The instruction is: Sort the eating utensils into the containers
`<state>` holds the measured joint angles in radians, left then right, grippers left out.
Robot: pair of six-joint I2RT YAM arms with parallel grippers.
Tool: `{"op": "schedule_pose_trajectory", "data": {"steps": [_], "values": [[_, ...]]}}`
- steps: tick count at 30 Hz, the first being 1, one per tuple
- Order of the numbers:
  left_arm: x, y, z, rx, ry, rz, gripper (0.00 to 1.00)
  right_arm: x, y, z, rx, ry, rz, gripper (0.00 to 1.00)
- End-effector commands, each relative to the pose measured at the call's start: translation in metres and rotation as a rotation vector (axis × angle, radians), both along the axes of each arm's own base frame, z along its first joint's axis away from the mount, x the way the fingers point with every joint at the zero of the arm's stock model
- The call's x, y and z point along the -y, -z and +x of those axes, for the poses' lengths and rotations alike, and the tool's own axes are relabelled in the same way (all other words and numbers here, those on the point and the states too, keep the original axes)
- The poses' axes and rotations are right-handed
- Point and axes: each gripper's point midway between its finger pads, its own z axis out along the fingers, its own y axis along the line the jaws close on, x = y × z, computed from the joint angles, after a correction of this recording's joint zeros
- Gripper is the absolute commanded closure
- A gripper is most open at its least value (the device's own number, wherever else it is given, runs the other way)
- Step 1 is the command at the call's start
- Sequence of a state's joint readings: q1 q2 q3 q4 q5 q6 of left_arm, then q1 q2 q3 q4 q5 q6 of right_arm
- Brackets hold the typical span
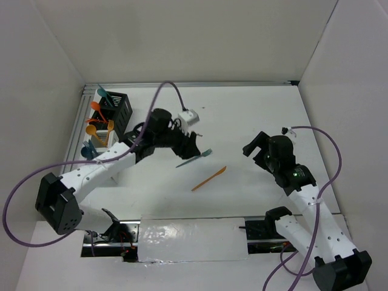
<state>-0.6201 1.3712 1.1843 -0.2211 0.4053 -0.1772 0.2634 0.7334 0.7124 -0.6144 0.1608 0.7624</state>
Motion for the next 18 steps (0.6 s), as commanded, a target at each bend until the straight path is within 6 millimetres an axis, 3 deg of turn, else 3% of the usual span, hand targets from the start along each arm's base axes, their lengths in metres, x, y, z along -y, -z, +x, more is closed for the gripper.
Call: {"op": "schedule_pose_trajectory", "data": {"steps": [1,3,5,8,9,10,11,14,18], "values": [[0.013,0.046,-0.040,-0.052,0.169,0.082,0.37,0.002,-0.010,0.015,0.044,0.057,0.029,0.00],[0.033,0.067,-0.060,-0.070,0.186,0.151,0.39,0.005,-0.012,0.018,0.019,0.094,0.037,0.00],[0.036,0.093,-0.059,-0.123,0.167,0.216,0.40,0.003,-0.019,0.020,0.007,0.103,0.047,0.00],[0.054,0.111,-0.075,-0.125,0.193,0.295,0.41,0.001,-0.025,0.023,0.015,0.100,0.062,0.00],[0.054,0.126,-0.068,-0.142,0.174,0.333,0.41,0.000,-0.028,0.025,0.018,0.099,0.063,0.00],[0.060,0.132,-0.075,-0.143,0.190,0.360,0.41,0.000,-0.027,0.025,0.015,0.102,0.066,0.00],[0.063,0.132,-0.071,-0.143,0.178,0.375,0.41,0.001,-0.025,0.023,0.007,0.103,0.064,0.00],[0.066,0.164,-0.066,-0.183,0.135,0.474,0.41,0.004,-0.025,0.018,0.001,0.115,0.060,0.00],[0.067,0.184,-0.066,-0.217,0.108,0.530,0.42,0.005,-0.028,0.013,0.017,0.120,0.073,0.00]]}}
